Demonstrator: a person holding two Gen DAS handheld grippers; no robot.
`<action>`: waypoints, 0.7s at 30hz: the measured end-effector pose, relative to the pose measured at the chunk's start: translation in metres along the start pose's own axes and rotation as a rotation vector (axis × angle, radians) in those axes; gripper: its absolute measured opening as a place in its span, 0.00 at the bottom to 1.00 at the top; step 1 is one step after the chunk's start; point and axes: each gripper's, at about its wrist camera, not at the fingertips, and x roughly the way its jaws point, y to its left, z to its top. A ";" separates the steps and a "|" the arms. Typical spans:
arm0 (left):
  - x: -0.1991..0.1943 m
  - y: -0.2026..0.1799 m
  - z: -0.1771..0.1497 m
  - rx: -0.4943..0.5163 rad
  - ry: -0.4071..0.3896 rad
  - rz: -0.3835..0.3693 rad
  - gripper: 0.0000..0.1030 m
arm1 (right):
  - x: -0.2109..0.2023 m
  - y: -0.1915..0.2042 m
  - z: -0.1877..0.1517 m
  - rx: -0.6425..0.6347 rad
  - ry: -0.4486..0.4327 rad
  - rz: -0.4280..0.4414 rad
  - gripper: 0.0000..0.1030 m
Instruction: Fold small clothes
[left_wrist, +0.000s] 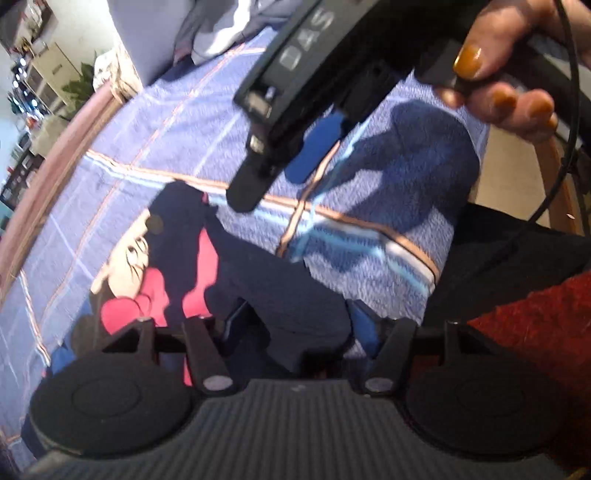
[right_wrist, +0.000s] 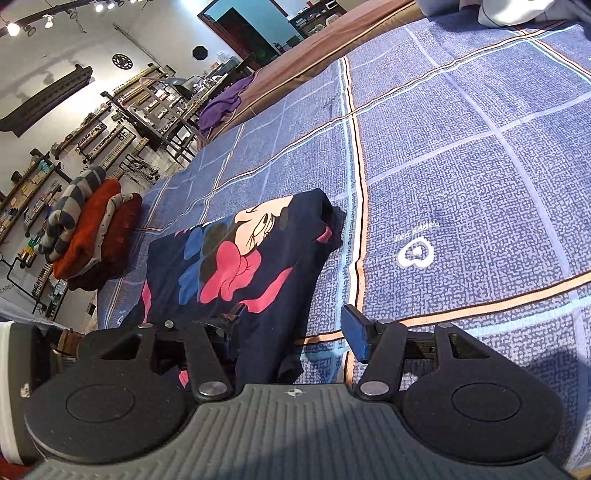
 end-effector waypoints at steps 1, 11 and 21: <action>0.001 -0.004 0.002 0.015 0.010 0.008 0.64 | 0.002 -0.001 0.000 0.003 0.003 0.003 0.91; 0.010 0.000 -0.003 -0.042 0.039 0.026 0.36 | 0.016 0.006 0.000 -0.058 0.040 -0.015 0.92; 0.007 0.045 -0.017 -0.299 0.000 -0.089 0.23 | 0.059 -0.003 0.021 0.051 0.073 0.041 0.93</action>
